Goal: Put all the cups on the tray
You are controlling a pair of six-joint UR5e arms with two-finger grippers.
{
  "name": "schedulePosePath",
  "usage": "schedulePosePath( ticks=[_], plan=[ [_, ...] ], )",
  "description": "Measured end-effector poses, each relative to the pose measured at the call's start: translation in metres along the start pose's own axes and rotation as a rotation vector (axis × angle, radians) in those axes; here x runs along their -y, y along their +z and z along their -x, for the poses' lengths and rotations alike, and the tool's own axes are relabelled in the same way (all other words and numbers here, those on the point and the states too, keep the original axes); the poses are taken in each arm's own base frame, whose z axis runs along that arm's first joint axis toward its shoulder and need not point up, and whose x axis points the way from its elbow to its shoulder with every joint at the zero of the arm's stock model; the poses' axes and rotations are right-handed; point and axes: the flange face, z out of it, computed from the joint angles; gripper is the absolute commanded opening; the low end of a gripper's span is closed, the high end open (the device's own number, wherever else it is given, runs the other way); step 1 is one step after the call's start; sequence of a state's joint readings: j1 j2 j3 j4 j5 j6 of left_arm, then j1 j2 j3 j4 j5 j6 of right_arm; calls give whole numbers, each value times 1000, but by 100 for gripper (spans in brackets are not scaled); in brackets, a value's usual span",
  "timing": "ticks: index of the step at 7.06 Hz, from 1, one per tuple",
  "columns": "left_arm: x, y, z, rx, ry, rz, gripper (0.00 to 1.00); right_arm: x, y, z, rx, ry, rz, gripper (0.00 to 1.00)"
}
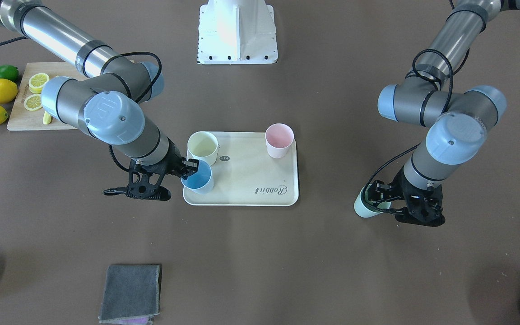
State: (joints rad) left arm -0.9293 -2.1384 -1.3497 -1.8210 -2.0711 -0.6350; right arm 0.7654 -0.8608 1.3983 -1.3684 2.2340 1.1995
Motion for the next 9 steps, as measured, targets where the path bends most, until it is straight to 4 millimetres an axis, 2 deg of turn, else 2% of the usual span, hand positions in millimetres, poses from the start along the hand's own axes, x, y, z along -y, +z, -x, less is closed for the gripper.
schedulePosePath(
  ticks=[1, 2, 3, 4, 5, 6, 7, 9],
  plan=[
    [-1, 0, -4, -4, 3, 1, 0, -2, 3, 0, -3, -1, 3, 64],
    [-1, -3, -7, -9, 2, 1, 0, -4, 6, 1, -5, -5, 5, 100],
    [2, -13, -17, -31, -1, 5, 0, -3, 4, 1, 2, -17, 0, 100],
    [7, -30, -38, -65, -25, 9, 0, 0, -10, 1, 28, -27, -12, 100],
    [6, -48, -70, -98, -67, 11, 0, 5, -37, -8, 62, -27, -18, 100],
    [-1, -56, -110, -130, -101, 19, 0, 11, -64, -29, 85, -28, -24, 100],
    [-11, -58, -153, -159, -129, 32, 0, 18, -87, -65, 93, -48, -42, 100],
    [-34, -51, -219, -183, -161, 52, 3, 28, -113, -144, 71, -109, -86, 100]
  ],
)
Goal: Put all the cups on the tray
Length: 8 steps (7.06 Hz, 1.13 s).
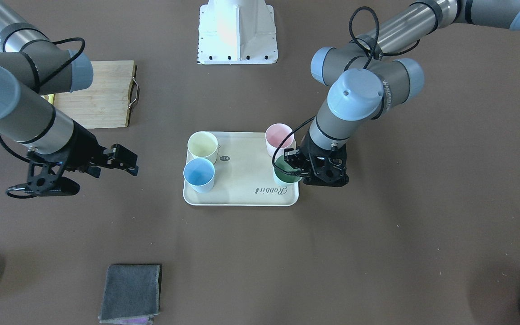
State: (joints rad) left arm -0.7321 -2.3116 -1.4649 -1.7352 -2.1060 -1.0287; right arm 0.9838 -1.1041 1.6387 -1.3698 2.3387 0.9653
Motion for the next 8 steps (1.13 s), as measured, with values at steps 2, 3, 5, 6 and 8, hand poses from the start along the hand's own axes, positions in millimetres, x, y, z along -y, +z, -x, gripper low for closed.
schedulePosePath(
  ticks=[2, 3, 5, 6, 8],
  plan=[
    [-17, 15, -27, 11, 9, -19, 1, -4, -14, -52, -25, -38, -19, 100],
    [-15, 16, -27, 17, 16, -26, 0, -5, -16, -61, -30, -43, -21, 100],
    [4, 17, -14, 36, 30, -42, 72, -6, -17, -65, -32, -45, -20, 100],
    [10, 19, -13, 36, 32, -50, 98, -6, -17, -65, -33, -45, -21, 100],
    [16, 15, -13, 28, 31, -61, 99, -7, -20, -64, -31, -47, -25, 100]
  ],
)
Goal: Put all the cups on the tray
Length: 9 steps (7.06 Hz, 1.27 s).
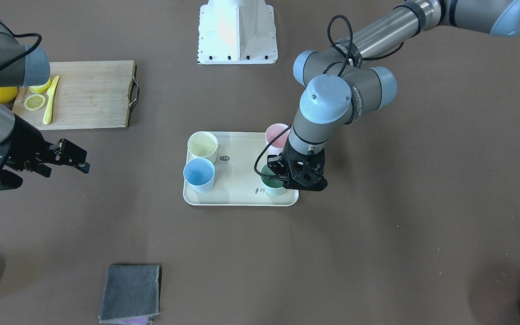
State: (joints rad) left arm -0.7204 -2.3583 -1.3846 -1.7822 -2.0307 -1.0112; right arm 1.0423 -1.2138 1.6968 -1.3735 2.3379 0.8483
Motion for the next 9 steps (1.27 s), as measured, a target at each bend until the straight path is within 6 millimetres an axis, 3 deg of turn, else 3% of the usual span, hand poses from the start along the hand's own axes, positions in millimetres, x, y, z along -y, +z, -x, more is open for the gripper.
schedulePosePath(
  ticks=[1, 2, 3, 4, 5, 6, 7, 8, 9],
  plan=[
    [9, -14, 7, -4, -3, -13, 99, 1, -8, -1, -1, 6, -7, 100],
    [21, -43, 28, 6, 8, -24, 99, 5, -22, -8, -12, 17, -17, 100],
    [27, -89, 66, 45, 56, -25, 99, 10, -38, -28, -36, 11, -27, 100],
    [25, -139, 120, 103, 119, -30, 99, 15, -58, -63, -69, -9, -35, 100],
    [21, -185, 191, 164, 186, -36, 99, 14, -80, -110, -109, -39, -34, 100],
    [12, -216, 265, 212, 246, -29, 99, 6, -99, -160, -145, -73, -26, 100],
    [-1, -238, 338, 237, 287, -6, 99, -10, -116, -216, -177, -115, -17, 100],
    [-20, -249, 399, 246, 297, 20, 99, -28, -128, -264, -198, -145, -10, 100],
    [-42, -251, 446, 255, 276, 49, 99, -43, -137, -296, -210, -153, -7, 100]
  ],
)
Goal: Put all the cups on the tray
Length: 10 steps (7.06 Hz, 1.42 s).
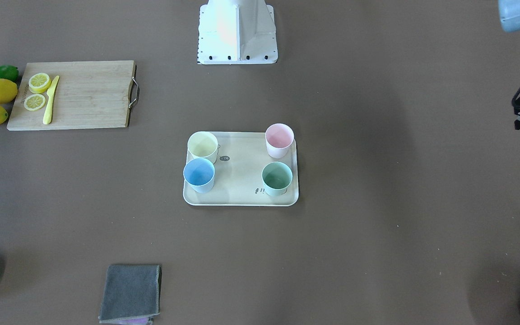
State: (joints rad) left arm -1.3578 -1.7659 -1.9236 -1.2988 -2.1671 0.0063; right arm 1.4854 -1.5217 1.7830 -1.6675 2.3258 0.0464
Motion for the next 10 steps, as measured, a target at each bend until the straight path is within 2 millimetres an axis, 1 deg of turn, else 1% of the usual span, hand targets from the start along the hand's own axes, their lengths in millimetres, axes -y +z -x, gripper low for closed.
schedulePosePath(
  ticks=[1, 2, 3, 6, 8, 9, 10],
  plan=[
    [-25, 13, 21, 0, -22, 33, 99, -14, -1, -19, -7, 1, 1, 100],
    [-39, 22, 30, -1, -38, 52, 99, -23, -1, -29, -12, 0, 4, 100],
    [-47, 28, 34, -10, -49, 65, 99, -27, -1, -33, -17, -4, 4, 100],
    [-54, 45, 39, -133, -93, 93, 99, -32, -1, -35, -16, -5, 7, 100],
    [-59, 42, 50, -201, -127, 78, 99, -33, 0, -37, -13, -1, 9, 100],
    [-61, 40, 58, -203, -145, 72, 99, -34, 0, -38, -7, 3, 10, 100],
    [-65, 35, 70, -198, -173, 62, 99, -35, -1, -39, 0, 8, 8, 100]
  ],
)
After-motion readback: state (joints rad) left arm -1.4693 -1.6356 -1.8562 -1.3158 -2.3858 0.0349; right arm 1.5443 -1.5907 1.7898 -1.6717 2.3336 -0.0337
